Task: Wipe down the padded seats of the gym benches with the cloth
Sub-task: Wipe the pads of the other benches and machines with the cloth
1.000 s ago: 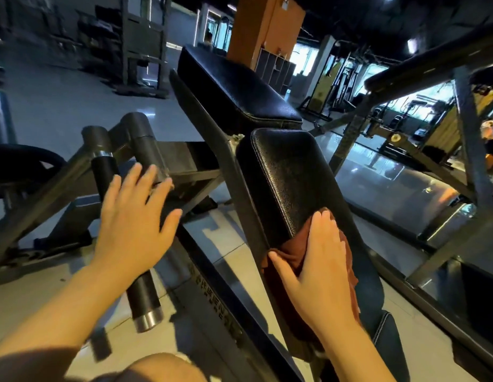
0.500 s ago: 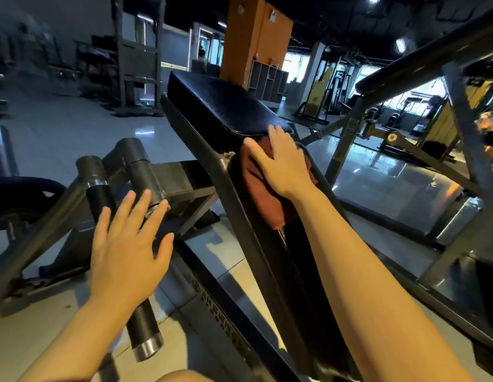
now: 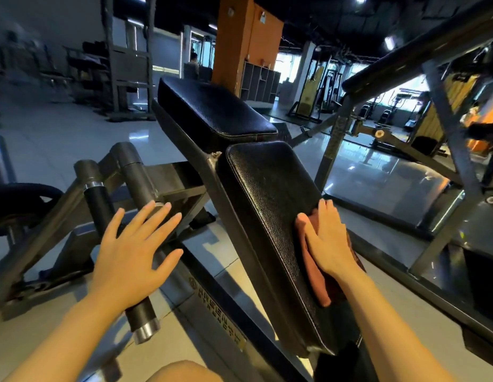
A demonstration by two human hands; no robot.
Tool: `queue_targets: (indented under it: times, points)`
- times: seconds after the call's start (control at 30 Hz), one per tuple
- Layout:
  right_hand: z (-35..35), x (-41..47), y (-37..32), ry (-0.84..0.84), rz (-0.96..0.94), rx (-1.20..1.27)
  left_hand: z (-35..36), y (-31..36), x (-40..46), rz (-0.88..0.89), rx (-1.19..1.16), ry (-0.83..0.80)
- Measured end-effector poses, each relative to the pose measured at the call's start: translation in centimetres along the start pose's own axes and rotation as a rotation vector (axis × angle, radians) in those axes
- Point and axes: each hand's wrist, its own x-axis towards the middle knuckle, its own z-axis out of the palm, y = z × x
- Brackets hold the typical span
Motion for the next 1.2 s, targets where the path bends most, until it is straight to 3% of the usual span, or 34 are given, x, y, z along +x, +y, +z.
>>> queue_targets:
  times: [0.3,0.57,0.83,1.03,1.2]
  points:
    - [1.2,14.0,-12.7,0.044,-0.250,0.092,0.4,-0.2,-0.1,0.003,-0.060,0.057]
    - [0.2,8.3,-5.2,0.087,-0.153,0.091,0.1,-0.1,-0.3,-0.055,-0.082,0.080]
    - [-0.1,-5.3,4.2,0.001,0.142,0.049,-0.3,1.0,-1.5,-0.098,-0.038,0.024]
    - [-0.4,-6.3,2.1,-0.024,0.285,0.055,-0.1,1.4,-2.4,-0.046,-0.004,-0.022]
    - [-0.3,-0.4,-4.8,0.033,0.109,0.086,0.5,1.4,-2.3,-0.052,-0.085,0.075]
